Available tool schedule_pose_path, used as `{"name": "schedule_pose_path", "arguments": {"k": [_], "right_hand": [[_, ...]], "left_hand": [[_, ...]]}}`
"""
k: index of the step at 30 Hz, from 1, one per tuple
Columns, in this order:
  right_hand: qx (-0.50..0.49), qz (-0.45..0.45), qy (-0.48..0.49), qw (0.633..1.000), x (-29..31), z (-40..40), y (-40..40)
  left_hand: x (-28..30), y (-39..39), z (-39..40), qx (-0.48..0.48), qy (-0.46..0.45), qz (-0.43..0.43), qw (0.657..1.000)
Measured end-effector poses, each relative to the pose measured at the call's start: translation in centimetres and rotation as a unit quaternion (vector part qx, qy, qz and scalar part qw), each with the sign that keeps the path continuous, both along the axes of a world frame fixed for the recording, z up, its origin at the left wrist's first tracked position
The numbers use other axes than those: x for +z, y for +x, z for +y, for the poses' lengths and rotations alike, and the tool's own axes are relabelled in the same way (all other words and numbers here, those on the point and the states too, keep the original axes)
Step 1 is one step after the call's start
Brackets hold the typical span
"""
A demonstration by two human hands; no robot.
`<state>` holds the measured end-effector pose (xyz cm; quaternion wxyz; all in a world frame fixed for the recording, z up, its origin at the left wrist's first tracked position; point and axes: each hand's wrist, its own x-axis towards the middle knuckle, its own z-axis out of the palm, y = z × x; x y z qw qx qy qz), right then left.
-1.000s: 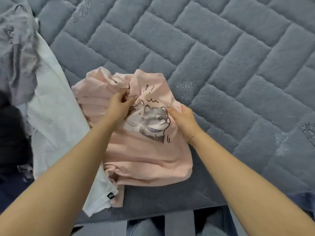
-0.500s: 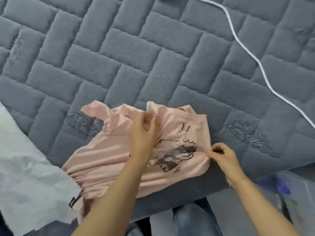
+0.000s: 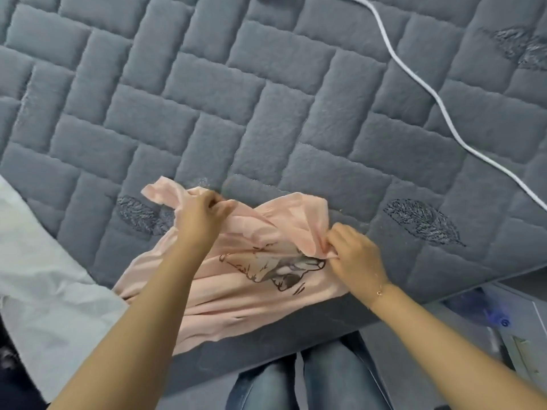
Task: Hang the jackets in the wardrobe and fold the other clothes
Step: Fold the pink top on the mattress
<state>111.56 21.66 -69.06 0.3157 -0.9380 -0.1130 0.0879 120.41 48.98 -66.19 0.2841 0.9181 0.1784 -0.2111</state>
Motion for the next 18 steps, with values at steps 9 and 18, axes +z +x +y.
{"name": "schedule_pose_path", "arguments": {"k": [9, 18], "right_hand": [[0.113, 0.031, -0.005, 0.993, 1.9, -0.7, -0.4], [0.126, 0.234, -0.052, 0.963, 2.7, 4.3, 6.2]], "left_hand": [[-1.4, -11.7, 6.3, -0.054, -0.062, -0.008, 0.997], [1.9, -10.5, 5.4, 0.090, -0.220, -0.083, 0.968]]}}
